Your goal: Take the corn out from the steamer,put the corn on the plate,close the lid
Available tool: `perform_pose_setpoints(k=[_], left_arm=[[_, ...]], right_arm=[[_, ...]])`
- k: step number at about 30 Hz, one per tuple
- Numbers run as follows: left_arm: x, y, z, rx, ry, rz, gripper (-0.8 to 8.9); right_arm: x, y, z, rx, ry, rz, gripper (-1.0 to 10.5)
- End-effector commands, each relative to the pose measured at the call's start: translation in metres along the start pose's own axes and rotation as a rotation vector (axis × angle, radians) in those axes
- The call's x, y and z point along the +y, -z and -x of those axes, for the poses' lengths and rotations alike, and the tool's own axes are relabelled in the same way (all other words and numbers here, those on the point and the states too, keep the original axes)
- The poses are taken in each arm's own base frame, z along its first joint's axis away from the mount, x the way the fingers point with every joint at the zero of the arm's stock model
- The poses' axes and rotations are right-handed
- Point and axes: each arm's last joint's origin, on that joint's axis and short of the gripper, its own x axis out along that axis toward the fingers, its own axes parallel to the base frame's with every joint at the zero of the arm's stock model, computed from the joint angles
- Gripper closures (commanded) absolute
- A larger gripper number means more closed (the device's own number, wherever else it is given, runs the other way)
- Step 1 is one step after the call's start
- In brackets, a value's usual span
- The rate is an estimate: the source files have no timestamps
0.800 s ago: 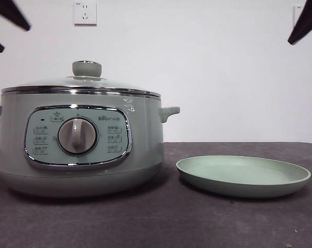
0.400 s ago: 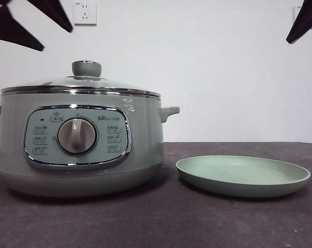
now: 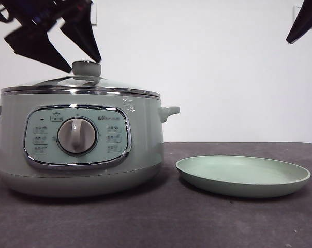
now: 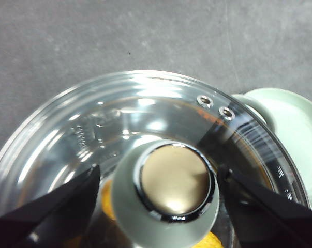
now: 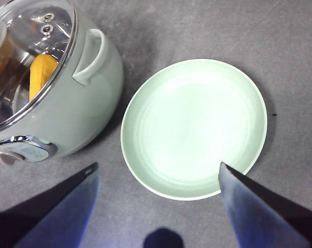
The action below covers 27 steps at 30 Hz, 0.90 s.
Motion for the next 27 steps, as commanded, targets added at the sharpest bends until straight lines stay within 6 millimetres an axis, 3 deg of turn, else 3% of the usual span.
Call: perform_pose_setpoints(k=[1,5,8,12,16,22,27], left_arm=[[-0.004,0.0,-0.006,-0.002,0.007,-0.028,4.36],[-0.007,0.0,-0.009,0.0,-0.003,-0.037,4.52],[-0.007,0.002,-0.011,0.024,-0.01,-0.046,6.44],[-0.007,0.004,-0.011,0.038,-0.01,-0.061,8.31],[-0.008,0.0,-0.006,-0.003,-0.011,-0.065,8.22],[-0.012,-0.011,0.042,-0.155,-0.113,-0.072,8.22],[-0.016,-0.01,0.099,-0.286,-0.229,-0.064,8.22]], right_arm=[[0.0,-0.001,0.0,-0.004,0.002,0.0,5.6],[0.0,-0.001,0.0,-0.004,0.002,0.0,5.6],[0.0,-0.001,0.0,-0.004,0.002,-0.001,5.7],[0.0,-0.001,0.0,-0.004,0.002,-0.006,5.7],[0.001,-0.003,0.0,-0.018,-0.01,-0.003,5.7],[0.023,-0.016,-0.011,-0.077,-0.11,0.075,5.7],[0.054,-0.036,-0.043,0.003,-0.222,0.134,5.7]])
